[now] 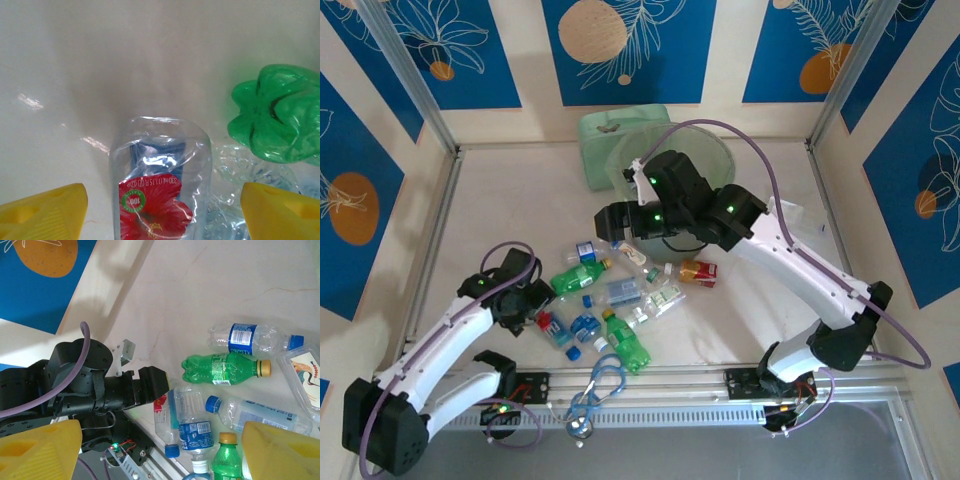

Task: Put the plastic bottles in the bin

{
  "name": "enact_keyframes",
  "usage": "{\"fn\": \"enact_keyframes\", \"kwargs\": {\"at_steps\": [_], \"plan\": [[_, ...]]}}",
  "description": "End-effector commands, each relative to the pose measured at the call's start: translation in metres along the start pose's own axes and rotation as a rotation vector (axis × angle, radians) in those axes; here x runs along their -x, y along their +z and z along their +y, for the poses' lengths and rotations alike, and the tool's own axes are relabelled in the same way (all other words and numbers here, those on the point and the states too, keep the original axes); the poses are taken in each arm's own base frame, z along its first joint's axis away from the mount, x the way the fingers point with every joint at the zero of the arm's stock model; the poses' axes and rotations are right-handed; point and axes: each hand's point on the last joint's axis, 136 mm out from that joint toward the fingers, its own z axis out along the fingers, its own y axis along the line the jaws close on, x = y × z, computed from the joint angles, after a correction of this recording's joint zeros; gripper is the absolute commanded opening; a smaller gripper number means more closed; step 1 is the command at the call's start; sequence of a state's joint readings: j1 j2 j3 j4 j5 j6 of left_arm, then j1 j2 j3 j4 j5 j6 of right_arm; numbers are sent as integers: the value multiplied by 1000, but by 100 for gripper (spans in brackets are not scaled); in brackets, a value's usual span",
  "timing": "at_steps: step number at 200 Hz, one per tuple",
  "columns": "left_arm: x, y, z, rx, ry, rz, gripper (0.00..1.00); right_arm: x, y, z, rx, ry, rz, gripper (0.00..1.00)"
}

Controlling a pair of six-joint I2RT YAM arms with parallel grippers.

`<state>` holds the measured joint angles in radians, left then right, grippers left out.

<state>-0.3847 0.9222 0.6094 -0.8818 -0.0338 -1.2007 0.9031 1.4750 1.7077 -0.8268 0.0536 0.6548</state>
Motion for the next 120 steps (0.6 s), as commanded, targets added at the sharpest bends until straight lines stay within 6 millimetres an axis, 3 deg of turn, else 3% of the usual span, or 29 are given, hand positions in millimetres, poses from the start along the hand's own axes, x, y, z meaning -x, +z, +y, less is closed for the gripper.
{"fn": "enact_keyframes", "kwargs": {"at_steps": [1, 120], "plan": [[-1, 5, 0, -8, -53, 17, 79, 1, 3, 2, 1, 1, -5, 84], [-3, 35, 5, 36, -81, 65, 73, -6, 11, -5, -23, 27, 14, 83]]}}
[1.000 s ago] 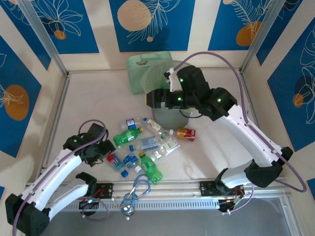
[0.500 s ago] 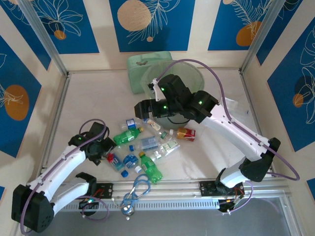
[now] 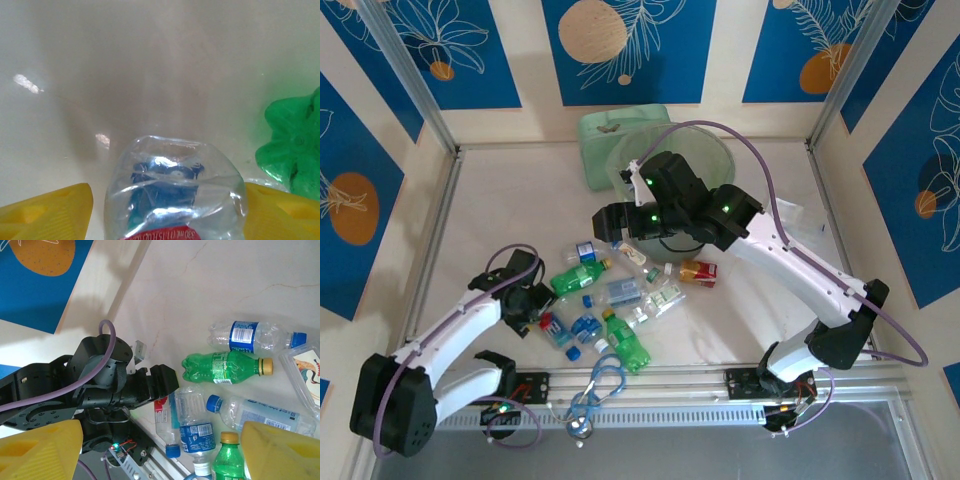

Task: Put the plastic bottles in the bin

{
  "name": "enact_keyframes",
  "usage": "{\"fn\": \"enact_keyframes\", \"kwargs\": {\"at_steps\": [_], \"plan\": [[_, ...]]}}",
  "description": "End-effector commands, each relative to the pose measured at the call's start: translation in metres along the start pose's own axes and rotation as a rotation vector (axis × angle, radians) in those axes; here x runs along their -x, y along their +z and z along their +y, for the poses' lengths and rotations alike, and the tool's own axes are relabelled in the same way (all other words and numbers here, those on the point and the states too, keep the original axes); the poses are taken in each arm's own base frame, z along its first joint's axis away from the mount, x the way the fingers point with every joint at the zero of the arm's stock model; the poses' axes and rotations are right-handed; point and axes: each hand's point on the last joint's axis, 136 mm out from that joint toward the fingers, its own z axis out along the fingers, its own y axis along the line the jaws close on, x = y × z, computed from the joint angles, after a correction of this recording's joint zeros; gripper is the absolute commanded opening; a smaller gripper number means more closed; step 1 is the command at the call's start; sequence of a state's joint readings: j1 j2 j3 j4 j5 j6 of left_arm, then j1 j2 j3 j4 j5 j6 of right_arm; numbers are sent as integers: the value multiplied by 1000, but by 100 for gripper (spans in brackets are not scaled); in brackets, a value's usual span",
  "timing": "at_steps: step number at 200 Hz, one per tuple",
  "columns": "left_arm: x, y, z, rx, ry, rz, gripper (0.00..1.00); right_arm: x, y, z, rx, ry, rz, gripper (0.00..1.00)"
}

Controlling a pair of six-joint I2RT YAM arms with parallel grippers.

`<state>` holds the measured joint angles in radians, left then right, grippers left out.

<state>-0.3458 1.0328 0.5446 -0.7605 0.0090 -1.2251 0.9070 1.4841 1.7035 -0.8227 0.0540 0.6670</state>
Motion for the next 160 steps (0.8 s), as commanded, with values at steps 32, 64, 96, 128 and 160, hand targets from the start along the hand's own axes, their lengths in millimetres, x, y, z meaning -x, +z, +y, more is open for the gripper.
{"fn": "enact_keyframes", "kwargs": {"at_steps": [32, 64, 96, 128, 160], "plan": [[-1, 10, 2, 7, -26, 25, 68, -6, 8, -8, -27, 25, 5, 82], [-2, 9, 3, 11, -24, 29, 62, -4, 8, -11, -34, 28, -1, 82], [2, -2, 7, 28, 9, 0, 61, 0, 8, -11, -22, 31, -9, 82], [6, -15, 14, 34, 24, -31, 58, 2, 7, -9, -13, 30, -19, 82], [13, -34, 13, 21, 36, -75, 55, 2, -1, -10, -12, 36, -38, 82]]}}
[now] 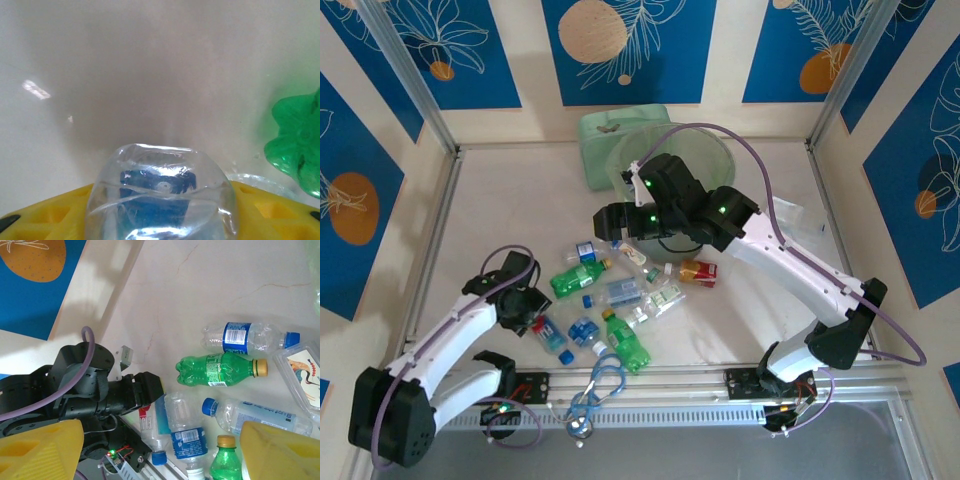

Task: Put the plastic bottles in the bin

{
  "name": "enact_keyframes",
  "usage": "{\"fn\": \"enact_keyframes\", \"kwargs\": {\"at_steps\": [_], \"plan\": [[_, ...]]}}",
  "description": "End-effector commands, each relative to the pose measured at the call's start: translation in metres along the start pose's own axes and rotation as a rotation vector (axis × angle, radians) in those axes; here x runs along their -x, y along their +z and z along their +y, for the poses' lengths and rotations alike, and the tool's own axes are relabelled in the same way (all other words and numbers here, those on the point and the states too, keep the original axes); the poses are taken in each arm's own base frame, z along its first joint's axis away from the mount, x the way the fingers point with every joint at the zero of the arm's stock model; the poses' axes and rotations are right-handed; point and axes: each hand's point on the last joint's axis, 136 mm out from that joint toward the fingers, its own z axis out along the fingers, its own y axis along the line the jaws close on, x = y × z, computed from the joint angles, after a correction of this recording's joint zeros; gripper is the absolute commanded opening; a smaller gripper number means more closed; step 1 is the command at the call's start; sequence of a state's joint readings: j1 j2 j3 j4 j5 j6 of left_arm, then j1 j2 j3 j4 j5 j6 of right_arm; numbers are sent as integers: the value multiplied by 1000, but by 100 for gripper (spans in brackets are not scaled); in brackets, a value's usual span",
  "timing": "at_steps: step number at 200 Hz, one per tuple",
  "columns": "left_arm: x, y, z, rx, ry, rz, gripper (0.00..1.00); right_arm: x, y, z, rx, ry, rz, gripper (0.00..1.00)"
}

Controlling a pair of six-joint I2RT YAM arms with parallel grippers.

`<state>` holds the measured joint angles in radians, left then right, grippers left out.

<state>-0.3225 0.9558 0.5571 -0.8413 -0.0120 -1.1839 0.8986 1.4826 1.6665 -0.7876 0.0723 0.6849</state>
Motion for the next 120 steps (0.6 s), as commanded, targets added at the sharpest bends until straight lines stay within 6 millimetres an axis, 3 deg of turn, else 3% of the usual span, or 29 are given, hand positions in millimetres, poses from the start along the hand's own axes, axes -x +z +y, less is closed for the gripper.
{"fn": "enact_keyframes", "kwargs": {"at_steps": [1, 39, 82, 97, 120], "plan": [[11, -20, 4, 19, 18, -49, 56, 0, -8, -2, 7, 13, -24, 82], [31, -60, -22, -57, 52, -131, 54, -4, -18, -8, 18, 44, -55, 82], [41, -101, -57, -176, 59, -162, 52, -11, -35, -7, 49, 71, -76, 82], [46, -120, -74, -256, 55, -186, 52, -14, -40, -6, 66, 75, -75, 82], [53, -156, -117, -467, 65, -219, 51, -17, -47, 2, 102, 68, -66, 82]]}}
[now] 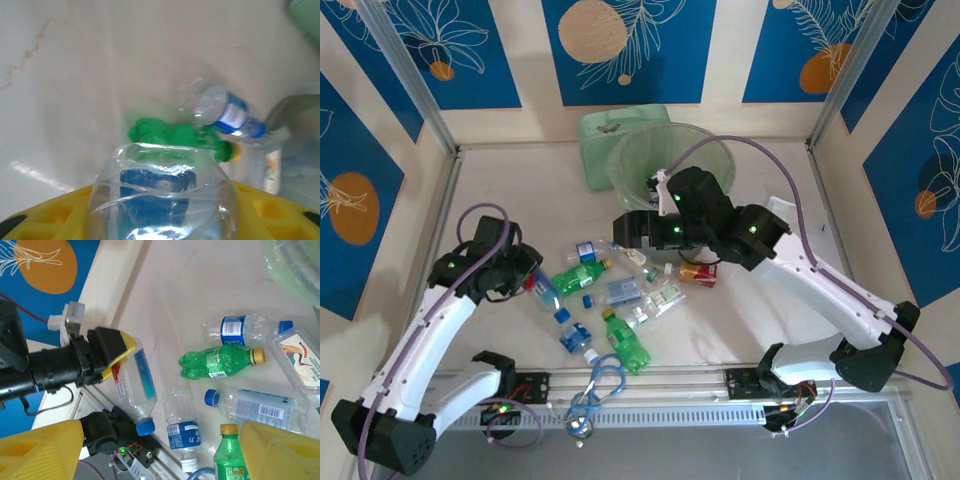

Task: Put the plastic bottles in the bin

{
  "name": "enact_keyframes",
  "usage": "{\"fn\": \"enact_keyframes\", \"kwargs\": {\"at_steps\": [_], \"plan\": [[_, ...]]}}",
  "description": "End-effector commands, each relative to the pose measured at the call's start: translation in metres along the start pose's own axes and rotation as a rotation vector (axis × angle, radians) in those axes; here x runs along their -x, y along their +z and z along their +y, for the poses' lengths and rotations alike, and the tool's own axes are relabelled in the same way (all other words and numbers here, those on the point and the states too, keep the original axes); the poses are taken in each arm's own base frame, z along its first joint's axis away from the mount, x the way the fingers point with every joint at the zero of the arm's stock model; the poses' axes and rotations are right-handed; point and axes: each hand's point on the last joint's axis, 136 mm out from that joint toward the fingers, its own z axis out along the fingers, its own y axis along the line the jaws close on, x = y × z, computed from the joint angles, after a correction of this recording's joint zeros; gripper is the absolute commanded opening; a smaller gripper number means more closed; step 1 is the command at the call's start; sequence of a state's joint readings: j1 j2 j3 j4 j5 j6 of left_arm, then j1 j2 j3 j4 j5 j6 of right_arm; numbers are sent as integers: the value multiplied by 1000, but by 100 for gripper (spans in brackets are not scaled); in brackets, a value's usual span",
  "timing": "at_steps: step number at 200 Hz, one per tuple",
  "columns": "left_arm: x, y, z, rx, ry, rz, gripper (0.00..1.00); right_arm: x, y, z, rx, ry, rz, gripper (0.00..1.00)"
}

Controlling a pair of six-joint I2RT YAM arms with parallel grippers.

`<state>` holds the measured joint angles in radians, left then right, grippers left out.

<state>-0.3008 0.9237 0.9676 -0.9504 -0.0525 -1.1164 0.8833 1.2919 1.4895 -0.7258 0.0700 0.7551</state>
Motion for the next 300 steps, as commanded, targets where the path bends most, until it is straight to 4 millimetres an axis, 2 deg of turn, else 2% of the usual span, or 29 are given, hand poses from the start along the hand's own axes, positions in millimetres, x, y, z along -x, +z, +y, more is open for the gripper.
{"fn": "enact_keyframes", "kwargs": {"at_steps": [1, 21, 41, 69, 98, 132, 162, 178, 193, 215, 234, 252, 286, 300], "plan": [[15, -25, -46, -198, 4, -36, 51, -1, -11, 13, 64, 4, 0, 82], [22, -46, -92, -407, -17, -35, 50, 2, -17, 25, 106, -11, 5, 82], [26, -67, -128, -584, -45, -19, 49, 6, -25, 38, 151, -24, 8, 83], [31, -92, -159, -765, -65, -17, 47, 6, -25, 52, 215, -37, 28, 88], [29, -107, -187, -971, -125, 48, 47, 9, -18, 54, 201, -31, 46, 89], [31, -127, -224, -1217, -124, 116, 45, 17, -19, 54, 211, 19, 41, 92], [37, -139, -242, -1327, -124, 137, 45, 32, -28, 57, 255, 69, 10, 91], [37, -151, -250, -1399, -110, 160, 45, 45, -30, 58, 297, 98, -10, 91], [36, -164, -255, -1450, -88, 174, 45, 62, -30, 57, 344, 134, -25, 95], [33, -177, -260, -1492, -40, 171, 45, 82, -29, 65, 436, 145, -28, 100], [33, -176, -262, -1498, -28, 173, 45, 94, -28, 79, 523, 118, -21, 100], [33, -176, -264, -1521, -29, 186, 46, 101, -19, 81, 540, 122, -11, 100], [35, -193, -273, -1620, -8, 205, 46, 107, -6, 84, 562, 134, 8, 92], [35, -192, -275, -1621, -1, 202, 46, 108, -3, 86, 574, 135, 22, 87]]}}
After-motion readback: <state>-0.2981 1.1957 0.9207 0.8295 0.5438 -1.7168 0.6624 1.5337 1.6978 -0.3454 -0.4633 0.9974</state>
